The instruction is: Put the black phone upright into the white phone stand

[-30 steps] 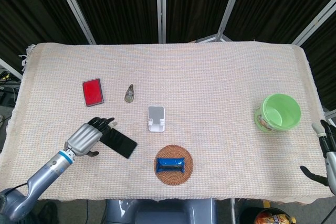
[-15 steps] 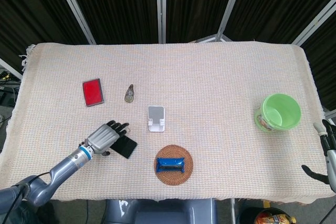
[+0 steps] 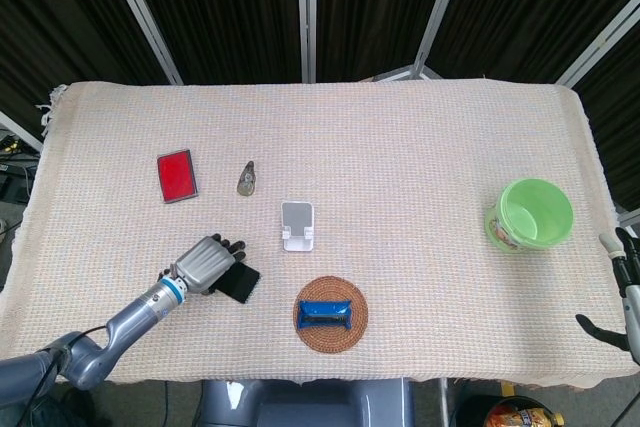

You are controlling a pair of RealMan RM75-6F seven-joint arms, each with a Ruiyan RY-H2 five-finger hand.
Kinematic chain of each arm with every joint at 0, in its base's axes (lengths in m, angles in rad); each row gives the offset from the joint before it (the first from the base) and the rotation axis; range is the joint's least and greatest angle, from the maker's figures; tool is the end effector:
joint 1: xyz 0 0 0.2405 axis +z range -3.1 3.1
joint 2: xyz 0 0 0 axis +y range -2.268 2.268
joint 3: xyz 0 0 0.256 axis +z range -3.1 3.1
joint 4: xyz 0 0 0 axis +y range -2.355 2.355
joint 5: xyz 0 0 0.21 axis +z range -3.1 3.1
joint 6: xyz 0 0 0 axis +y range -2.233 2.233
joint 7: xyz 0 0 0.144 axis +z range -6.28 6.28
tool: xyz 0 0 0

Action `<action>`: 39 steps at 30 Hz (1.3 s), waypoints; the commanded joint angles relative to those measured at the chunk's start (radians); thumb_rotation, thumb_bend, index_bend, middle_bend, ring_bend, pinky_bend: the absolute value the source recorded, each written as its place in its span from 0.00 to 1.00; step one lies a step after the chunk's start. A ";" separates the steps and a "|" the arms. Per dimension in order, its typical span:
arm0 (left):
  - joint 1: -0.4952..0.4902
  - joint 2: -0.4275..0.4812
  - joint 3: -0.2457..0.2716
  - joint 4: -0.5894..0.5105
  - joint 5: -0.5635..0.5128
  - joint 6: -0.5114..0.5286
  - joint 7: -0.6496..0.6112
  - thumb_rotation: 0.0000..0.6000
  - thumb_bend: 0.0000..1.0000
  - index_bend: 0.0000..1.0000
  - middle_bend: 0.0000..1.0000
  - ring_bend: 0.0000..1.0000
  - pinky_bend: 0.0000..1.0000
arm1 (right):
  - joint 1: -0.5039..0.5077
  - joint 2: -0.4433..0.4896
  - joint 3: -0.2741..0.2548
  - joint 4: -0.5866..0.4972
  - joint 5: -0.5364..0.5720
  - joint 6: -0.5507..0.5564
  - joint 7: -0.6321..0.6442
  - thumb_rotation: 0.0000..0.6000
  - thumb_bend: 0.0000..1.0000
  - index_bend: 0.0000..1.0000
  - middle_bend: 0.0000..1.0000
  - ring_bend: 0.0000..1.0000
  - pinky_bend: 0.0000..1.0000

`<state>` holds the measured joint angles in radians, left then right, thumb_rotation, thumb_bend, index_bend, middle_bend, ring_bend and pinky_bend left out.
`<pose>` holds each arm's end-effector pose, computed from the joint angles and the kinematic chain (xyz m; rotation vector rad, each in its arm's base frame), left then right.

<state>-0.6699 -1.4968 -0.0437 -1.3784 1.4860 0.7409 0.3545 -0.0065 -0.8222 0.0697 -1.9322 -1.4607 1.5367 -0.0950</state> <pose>-0.2029 0.3014 -0.0390 -2.2958 -0.6234 -0.5979 -0.2772 -0.1553 0.2294 1.3058 -0.8646 0.8137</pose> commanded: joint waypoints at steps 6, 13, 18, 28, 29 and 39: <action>-0.003 0.038 -0.005 -0.037 0.020 0.067 0.034 1.00 0.20 0.48 0.38 0.43 0.40 | -0.003 0.008 -0.002 0.001 -0.003 0.001 0.022 1.00 0.00 0.00 0.00 0.00 0.00; -0.034 0.115 -0.035 -0.090 0.122 0.170 0.063 1.00 0.25 0.51 0.39 0.44 0.41 | -0.007 0.018 -0.003 0.000 -0.006 0.006 0.049 1.00 0.00 0.00 0.00 0.00 0.00; -0.108 0.144 -0.065 -0.049 0.274 0.248 0.095 1.00 0.25 0.52 0.39 0.44 0.42 | -0.009 0.027 0.001 0.001 0.004 0.006 0.069 1.00 0.00 0.00 0.00 0.00 0.00; -0.360 0.073 -0.040 0.298 0.629 0.338 0.090 1.00 0.26 0.54 0.39 0.44 0.42 | -0.008 0.035 0.009 0.006 0.040 -0.003 0.088 1.00 0.00 0.00 0.00 0.00 0.00; -0.372 0.067 -0.040 0.309 0.635 0.330 0.094 1.00 0.27 0.54 0.39 0.44 0.41 | -0.007 0.035 0.010 0.006 0.044 -0.005 0.090 1.00 0.00 0.00 0.00 0.00 0.00; -0.537 -0.004 0.030 0.431 0.733 0.212 0.114 1.00 0.29 0.53 0.39 0.44 0.39 | 0.002 0.042 0.024 0.023 0.104 -0.037 0.116 1.00 0.00 0.00 0.00 0.00 0.00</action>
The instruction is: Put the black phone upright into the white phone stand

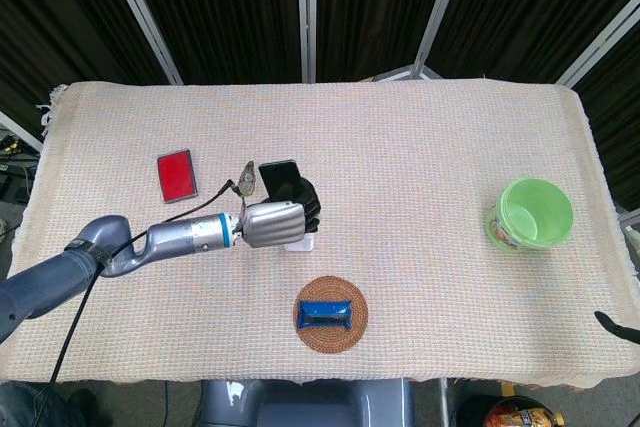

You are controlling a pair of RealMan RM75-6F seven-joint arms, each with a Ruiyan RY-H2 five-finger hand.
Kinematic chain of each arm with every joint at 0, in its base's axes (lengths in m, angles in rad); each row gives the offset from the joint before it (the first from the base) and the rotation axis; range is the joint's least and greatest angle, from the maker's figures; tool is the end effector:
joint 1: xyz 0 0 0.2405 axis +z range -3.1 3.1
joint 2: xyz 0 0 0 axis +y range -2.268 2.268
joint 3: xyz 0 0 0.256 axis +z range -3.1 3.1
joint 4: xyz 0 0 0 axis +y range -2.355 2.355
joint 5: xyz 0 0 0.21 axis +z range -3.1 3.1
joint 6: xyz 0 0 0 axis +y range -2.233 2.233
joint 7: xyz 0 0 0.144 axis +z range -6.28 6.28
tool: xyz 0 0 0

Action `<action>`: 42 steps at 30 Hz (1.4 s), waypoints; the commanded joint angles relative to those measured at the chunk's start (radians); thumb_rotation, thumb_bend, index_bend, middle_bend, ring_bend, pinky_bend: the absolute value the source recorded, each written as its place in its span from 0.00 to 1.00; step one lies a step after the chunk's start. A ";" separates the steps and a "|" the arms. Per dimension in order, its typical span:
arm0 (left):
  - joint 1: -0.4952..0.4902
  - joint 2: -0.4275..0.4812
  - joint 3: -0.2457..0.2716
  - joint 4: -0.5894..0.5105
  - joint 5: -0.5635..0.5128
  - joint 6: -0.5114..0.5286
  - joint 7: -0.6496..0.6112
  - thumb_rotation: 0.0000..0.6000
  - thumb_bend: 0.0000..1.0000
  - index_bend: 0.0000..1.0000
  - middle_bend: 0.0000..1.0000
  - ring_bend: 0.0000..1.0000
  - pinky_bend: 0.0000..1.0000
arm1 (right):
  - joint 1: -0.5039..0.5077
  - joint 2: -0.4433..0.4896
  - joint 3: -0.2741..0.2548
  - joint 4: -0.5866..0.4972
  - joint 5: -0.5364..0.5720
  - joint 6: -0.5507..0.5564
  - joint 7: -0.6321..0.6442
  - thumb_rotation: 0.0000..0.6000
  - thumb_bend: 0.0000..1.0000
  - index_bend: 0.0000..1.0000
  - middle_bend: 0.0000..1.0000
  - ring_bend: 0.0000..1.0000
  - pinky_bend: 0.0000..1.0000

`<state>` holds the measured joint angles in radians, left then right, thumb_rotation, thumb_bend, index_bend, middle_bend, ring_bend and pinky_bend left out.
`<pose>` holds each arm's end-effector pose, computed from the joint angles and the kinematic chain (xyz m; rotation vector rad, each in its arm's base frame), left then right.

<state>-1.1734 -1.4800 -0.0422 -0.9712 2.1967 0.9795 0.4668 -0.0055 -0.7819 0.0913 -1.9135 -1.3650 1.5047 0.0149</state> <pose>-0.0490 0.3974 -0.0004 -2.1821 1.1600 -0.6679 -0.2927 -0.1582 0.2465 1.2124 -0.9377 0.8095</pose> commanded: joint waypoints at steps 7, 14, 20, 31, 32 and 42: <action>-0.059 -0.056 0.067 0.061 0.018 -0.049 -0.016 1.00 0.30 0.53 0.39 0.44 0.39 | -0.003 0.008 0.005 0.012 0.027 -0.007 0.024 1.00 0.00 0.00 0.00 0.00 0.00; -0.074 -0.074 0.074 0.087 -0.001 -0.046 0.004 1.00 0.30 0.54 0.39 0.44 0.39 | -0.009 0.013 0.005 0.017 0.028 -0.003 0.043 1.00 0.00 0.00 0.00 0.00 0.00; -0.073 -0.073 0.080 0.085 -0.023 -0.053 0.033 1.00 0.30 0.54 0.39 0.44 0.38 | -0.008 0.016 0.004 0.022 0.026 -0.011 0.054 1.00 0.00 0.00 0.00 0.00 0.00; -0.079 -0.075 0.088 0.059 -0.056 -0.095 0.102 1.00 0.30 0.54 0.39 0.44 0.38 | -0.011 0.023 0.005 0.024 0.024 -0.011 0.074 1.00 0.00 0.00 0.00 0.00 0.00; -0.079 -0.077 0.088 0.056 -0.061 -0.100 0.110 1.00 0.30 0.54 0.39 0.44 0.38 | -0.011 0.023 0.005 0.024 0.024 -0.010 0.075 1.00 0.00 0.00 0.00 0.00 0.00; -0.080 -0.079 0.096 0.029 -0.089 -0.122 0.149 1.00 0.30 0.52 0.38 0.44 0.36 | -0.015 0.027 0.003 0.023 0.015 -0.007 0.084 1.00 0.00 0.00 0.00 0.00 0.00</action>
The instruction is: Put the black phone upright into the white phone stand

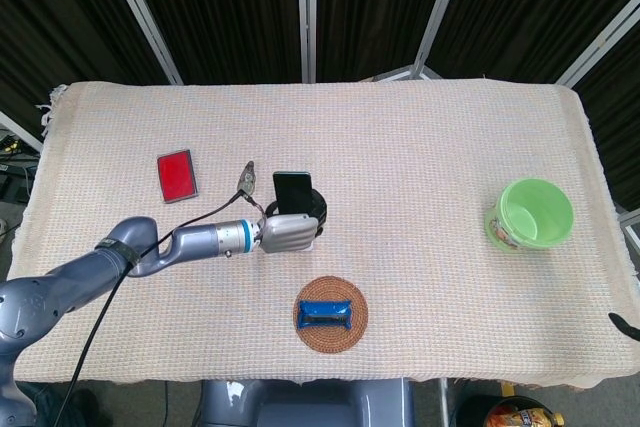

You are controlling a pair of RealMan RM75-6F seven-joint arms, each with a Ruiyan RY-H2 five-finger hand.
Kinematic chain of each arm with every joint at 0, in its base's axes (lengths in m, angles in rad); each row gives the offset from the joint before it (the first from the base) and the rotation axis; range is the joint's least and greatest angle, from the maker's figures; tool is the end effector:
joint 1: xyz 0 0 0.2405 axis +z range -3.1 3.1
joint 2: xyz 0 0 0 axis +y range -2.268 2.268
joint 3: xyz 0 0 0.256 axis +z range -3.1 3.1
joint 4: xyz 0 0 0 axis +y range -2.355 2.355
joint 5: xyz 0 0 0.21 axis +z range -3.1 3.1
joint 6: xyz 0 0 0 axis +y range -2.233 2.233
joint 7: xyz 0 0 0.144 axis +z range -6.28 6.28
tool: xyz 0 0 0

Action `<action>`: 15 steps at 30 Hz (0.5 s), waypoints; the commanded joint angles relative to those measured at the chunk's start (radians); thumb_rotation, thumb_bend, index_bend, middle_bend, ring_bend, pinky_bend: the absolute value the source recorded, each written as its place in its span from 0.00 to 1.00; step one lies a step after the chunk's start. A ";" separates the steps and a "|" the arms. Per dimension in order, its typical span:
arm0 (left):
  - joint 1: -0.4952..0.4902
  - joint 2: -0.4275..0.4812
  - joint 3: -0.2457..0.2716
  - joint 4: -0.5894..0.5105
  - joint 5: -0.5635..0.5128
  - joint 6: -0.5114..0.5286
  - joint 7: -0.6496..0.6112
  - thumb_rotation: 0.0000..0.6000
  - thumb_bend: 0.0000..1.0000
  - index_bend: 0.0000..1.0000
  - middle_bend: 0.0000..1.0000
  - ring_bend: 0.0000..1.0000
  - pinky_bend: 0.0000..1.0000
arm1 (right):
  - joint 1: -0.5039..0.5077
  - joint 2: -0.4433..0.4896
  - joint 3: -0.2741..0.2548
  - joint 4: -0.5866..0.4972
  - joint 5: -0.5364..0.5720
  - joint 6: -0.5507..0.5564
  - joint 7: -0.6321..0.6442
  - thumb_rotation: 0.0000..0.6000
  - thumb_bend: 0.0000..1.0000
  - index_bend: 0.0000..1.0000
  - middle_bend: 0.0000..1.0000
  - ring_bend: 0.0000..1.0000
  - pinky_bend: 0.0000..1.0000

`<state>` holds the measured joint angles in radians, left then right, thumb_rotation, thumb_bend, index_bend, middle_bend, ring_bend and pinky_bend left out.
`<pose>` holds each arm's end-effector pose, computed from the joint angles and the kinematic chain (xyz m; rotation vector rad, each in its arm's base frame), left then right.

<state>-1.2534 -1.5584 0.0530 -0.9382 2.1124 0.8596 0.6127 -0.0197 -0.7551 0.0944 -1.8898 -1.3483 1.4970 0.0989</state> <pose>-0.0482 0.3987 -0.0376 -2.1849 1.3108 -0.4794 -0.3012 -0.1542 0.2578 1.1731 -0.9694 0.8210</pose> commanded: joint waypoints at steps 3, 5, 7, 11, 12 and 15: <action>-0.005 -0.002 0.007 -0.011 -0.006 -0.007 0.013 1.00 0.30 0.51 0.36 0.43 0.35 | -0.002 0.002 -0.001 -0.002 -0.004 0.004 0.003 1.00 0.00 0.00 0.00 0.00 0.00; -0.007 -0.002 0.010 -0.015 -0.008 -0.010 0.018 1.00 0.30 0.48 0.33 0.39 0.32 | -0.003 0.003 0.000 -0.002 -0.003 0.004 0.006 1.00 0.00 0.00 0.00 0.00 0.00; -0.008 -0.002 0.011 -0.022 -0.015 -0.018 0.024 1.00 0.28 0.41 0.21 0.28 0.27 | -0.004 0.005 -0.001 -0.003 -0.005 0.006 0.008 1.00 0.00 0.00 0.00 0.00 0.00; -0.002 0.001 0.002 -0.034 -0.035 -0.038 0.063 1.00 0.22 0.24 0.01 0.06 0.15 | -0.006 0.006 -0.002 -0.003 -0.009 0.008 0.014 1.00 0.00 0.00 0.00 0.00 0.00; 0.001 0.002 -0.002 -0.038 -0.041 -0.039 0.075 1.00 0.21 0.19 0.00 0.03 0.13 | -0.006 0.007 -0.002 -0.003 -0.010 0.009 0.016 1.00 0.00 0.00 0.00 0.00 0.00; 0.012 0.004 -0.015 -0.049 -0.059 -0.045 0.113 1.00 0.18 0.10 0.00 0.00 0.08 | -0.008 0.008 -0.002 -0.003 -0.013 0.011 0.020 1.00 0.00 0.00 0.00 0.00 0.00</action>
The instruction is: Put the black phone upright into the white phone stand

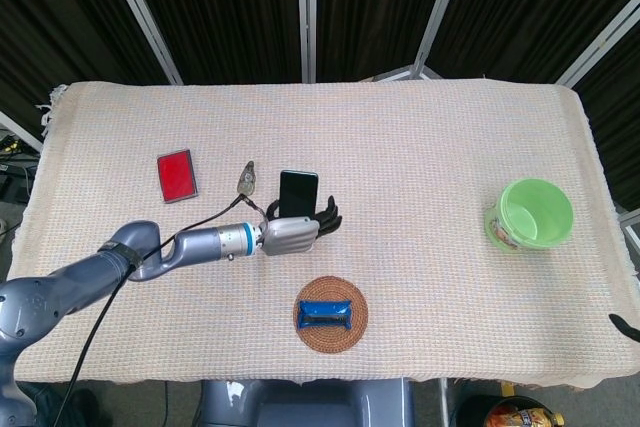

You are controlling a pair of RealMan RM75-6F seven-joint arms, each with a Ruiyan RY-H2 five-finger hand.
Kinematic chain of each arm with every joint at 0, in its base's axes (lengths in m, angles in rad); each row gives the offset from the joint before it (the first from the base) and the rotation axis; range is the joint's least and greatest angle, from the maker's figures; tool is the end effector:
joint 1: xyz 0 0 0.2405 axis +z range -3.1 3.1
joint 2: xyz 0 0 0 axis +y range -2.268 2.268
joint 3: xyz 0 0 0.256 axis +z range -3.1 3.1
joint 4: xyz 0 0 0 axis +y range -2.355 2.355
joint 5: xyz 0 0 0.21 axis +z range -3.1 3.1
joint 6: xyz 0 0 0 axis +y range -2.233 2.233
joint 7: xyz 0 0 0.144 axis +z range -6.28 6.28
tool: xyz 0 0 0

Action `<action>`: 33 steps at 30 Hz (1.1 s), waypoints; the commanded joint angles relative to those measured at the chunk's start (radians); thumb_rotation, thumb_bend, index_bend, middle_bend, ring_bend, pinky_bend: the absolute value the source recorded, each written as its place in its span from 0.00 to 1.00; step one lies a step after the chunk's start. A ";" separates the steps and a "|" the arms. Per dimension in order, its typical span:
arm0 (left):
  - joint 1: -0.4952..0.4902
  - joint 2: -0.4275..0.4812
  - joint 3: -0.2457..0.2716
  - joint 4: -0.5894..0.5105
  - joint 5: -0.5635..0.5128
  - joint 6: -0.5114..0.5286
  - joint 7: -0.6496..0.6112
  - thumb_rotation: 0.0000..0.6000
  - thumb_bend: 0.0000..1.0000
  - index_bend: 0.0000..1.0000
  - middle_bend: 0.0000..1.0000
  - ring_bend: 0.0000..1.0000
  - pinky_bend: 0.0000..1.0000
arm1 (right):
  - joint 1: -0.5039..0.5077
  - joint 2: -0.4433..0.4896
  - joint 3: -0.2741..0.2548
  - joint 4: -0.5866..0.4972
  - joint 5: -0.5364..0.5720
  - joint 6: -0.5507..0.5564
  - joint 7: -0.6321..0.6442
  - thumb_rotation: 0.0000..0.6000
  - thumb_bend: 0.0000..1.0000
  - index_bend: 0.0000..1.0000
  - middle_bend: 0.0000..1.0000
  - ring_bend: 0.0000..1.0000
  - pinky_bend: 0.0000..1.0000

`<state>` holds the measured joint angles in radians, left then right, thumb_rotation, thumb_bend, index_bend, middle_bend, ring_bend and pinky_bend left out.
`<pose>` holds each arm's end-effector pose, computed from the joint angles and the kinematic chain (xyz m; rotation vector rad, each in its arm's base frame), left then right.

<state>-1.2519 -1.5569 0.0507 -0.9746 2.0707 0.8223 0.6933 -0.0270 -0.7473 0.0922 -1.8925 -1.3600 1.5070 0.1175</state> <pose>-0.0484 0.3958 -0.0417 -2.1632 1.3287 -0.4410 -0.2998 -0.1519 0.2600 1.1705 -0.9713 0.8359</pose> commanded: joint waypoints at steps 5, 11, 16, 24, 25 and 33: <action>0.024 0.018 -0.029 -0.049 -0.043 -0.008 0.077 1.00 0.17 0.03 0.00 0.00 0.05 | -0.005 0.003 -0.002 0.000 -0.009 0.007 0.010 1.00 0.00 0.00 0.00 0.00 0.00; 0.046 0.067 -0.052 -0.106 -0.070 0.029 0.103 1.00 0.17 0.02 0.00 0.00 0.05 | -0.008 0.006 -0.006 -0.002 -0.025 0.014 0.016 1.00 0.00 0.00 0.00 0.00 0.00; 0.100 0.140 -0.098 -0.189 -0.130 0.109 0.114 1.00 0.17 0.02 0.00 0.00 0.05 | -0.014 0.010 -0.012 -0.002 -0.048 0.025 0.028 1.00 0.00 0.00 0.00 0.00 0.00; 0.374 0.242 -0.216 -0.426 -0.425 0.391 0.017 1.00 0.00 0.00 0.00 0.00 0.00 | -0.017 0.013 -0.021 0.008 -0.087 0.031 0.061 1.00 0.00 0.00 0.00 0.00 0.00; 0.406 0.257 -0.213 -0.457 -0.448 0.416 0.000 1.00 0.00 0.00 0.00 0.00 0.00 | -0.017 0.013 -0.021 0.010 -0.089 0.030 0.066 1.00 0.00 0.00 0.00 0.00 0.00; 0.732 0.408 -0.122 -0.723 -0.651 0.621 -0.203 1.00 0.00 0.00 0.00 0.00 0.00 | 0.000 0.005 -0.021 0.024 -0.104 0.010 0.077 1.00 0.00 0.00 0.00 0.00 0.00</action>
<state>-0.6282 -1.2190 -0.1136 -1.6005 1.4969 1.3589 0.5731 -0.0278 -0.7413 0.0712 -1.8693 -1.4630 1.5182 0.1960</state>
